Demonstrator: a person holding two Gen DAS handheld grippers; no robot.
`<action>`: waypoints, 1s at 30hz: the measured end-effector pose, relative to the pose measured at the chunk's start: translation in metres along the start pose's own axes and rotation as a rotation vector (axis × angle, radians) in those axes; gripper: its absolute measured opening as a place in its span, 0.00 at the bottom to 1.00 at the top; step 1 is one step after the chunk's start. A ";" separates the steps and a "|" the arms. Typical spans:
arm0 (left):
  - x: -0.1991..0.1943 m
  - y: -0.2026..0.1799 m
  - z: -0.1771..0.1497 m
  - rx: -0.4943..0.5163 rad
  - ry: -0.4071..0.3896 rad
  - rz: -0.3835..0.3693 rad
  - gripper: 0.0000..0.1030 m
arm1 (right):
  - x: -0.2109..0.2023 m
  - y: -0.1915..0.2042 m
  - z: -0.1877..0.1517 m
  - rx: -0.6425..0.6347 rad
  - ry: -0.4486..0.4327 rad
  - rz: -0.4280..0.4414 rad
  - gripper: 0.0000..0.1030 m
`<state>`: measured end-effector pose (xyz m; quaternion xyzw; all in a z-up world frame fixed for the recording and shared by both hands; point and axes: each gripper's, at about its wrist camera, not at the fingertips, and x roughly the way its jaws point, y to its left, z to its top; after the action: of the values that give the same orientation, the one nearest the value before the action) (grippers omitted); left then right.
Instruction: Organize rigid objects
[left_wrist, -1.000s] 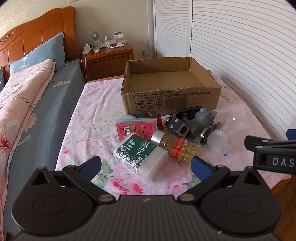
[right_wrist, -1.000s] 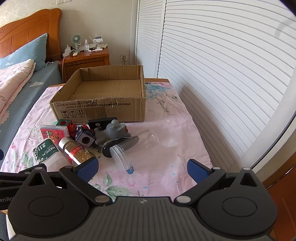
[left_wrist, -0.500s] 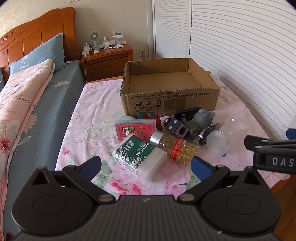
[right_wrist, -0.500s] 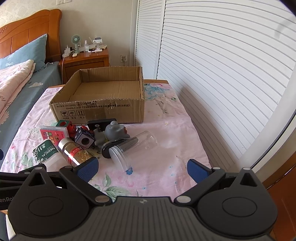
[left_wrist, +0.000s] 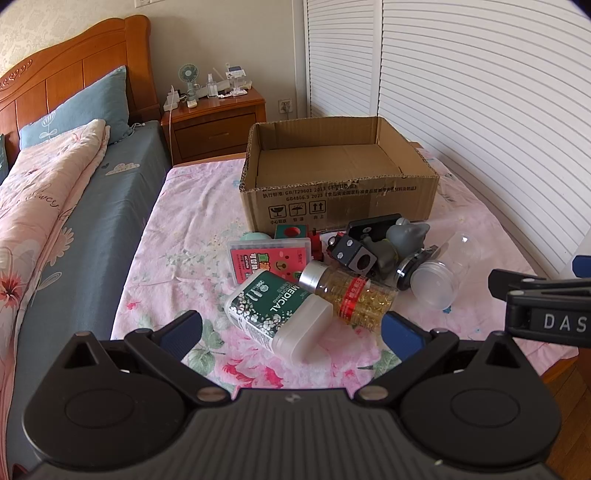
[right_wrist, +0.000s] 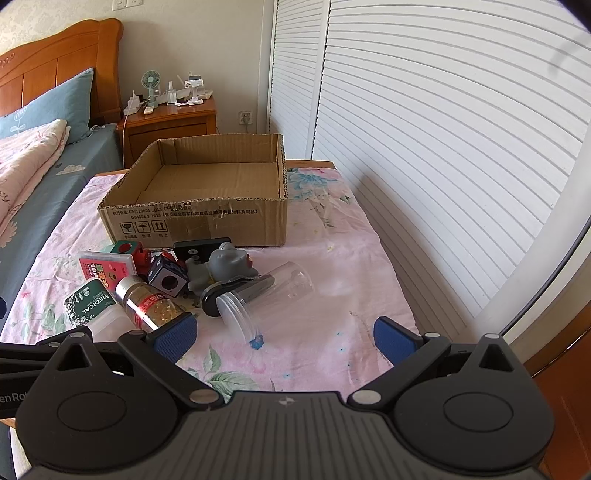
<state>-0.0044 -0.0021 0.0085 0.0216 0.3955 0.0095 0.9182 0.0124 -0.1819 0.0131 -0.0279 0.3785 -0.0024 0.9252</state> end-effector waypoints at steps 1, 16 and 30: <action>0.000 0.000 0.000 0.000 0.000 0.000 0.99 | 0.000 -0.001 0.000 0.000 0.000 0.000 1.00; -0.001 0.002 0.000 0.000 -0.006 -0.002 0.99 | -0.002 0.001 0.000 -0.003 -0.008 -0.005 1.00; 0.003 0.001 0.003 0.026 -0.020 -0.015 0.99 | 0.001 0.003 0.002 -0.009 -0.020 0.000 1.00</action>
<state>-0.0004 -0.0013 0.0087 0.0307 0.3865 -0.0028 0.9218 0.0143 -0.1791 0.0135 -0.0321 0.3690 -0.0006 0.9289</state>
